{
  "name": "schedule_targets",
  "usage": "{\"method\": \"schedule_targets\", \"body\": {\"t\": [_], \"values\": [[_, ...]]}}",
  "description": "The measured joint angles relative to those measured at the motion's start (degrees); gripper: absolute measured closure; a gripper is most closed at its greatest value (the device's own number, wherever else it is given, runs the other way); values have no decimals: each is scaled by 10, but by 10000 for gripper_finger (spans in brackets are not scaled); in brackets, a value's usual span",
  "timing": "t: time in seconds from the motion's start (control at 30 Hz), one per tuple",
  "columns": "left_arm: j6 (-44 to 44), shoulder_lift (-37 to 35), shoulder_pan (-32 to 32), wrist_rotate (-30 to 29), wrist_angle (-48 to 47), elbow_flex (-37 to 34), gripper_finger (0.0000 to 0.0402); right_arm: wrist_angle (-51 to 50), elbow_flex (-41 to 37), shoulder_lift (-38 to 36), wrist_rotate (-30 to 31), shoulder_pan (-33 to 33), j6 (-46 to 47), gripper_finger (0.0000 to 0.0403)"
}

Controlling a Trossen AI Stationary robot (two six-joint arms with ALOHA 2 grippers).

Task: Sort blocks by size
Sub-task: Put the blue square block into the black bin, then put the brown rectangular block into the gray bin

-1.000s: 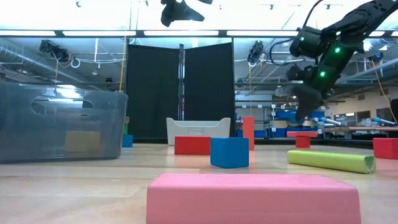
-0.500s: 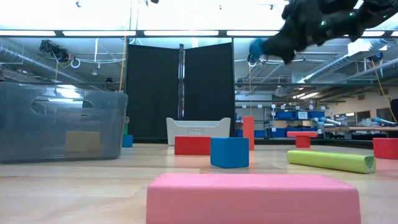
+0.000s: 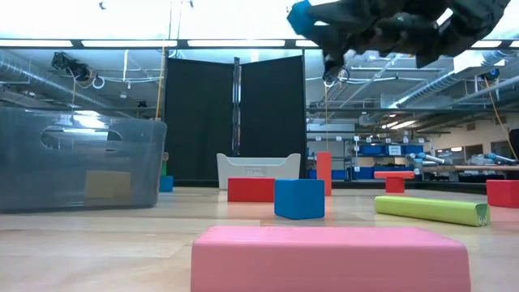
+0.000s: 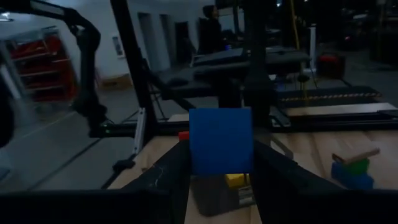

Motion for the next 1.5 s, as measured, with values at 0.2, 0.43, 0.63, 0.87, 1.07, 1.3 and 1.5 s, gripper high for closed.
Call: {"method": "schedule_targets", "body": {"t": [0.2,0.43,0.63,0.87,1.07,1.3,1.5], "values": [[-81,-1,-52,-85,-89,0,115,92,71,152,97,72,-36,258],[-143,0,-121,-126,-122,0,115,85,217,309,105,98,-75,258],[-163,0,-171,-193,-122,0,115,43,325,408,96,97,-76,250],[-182,0,-199,-229,-127,0,115,-47,409,463,90,97,-85,214],[-197,1,-208,-242,-132,0,115,-42,396,444,89,88,-124,156],[-260,30,-234,-190,-242,0,115,135,215,342,121,52,-125,133],[-330,102,-300,-77,-335,-1,119,220,28,198,201,21,-123,145]]}}
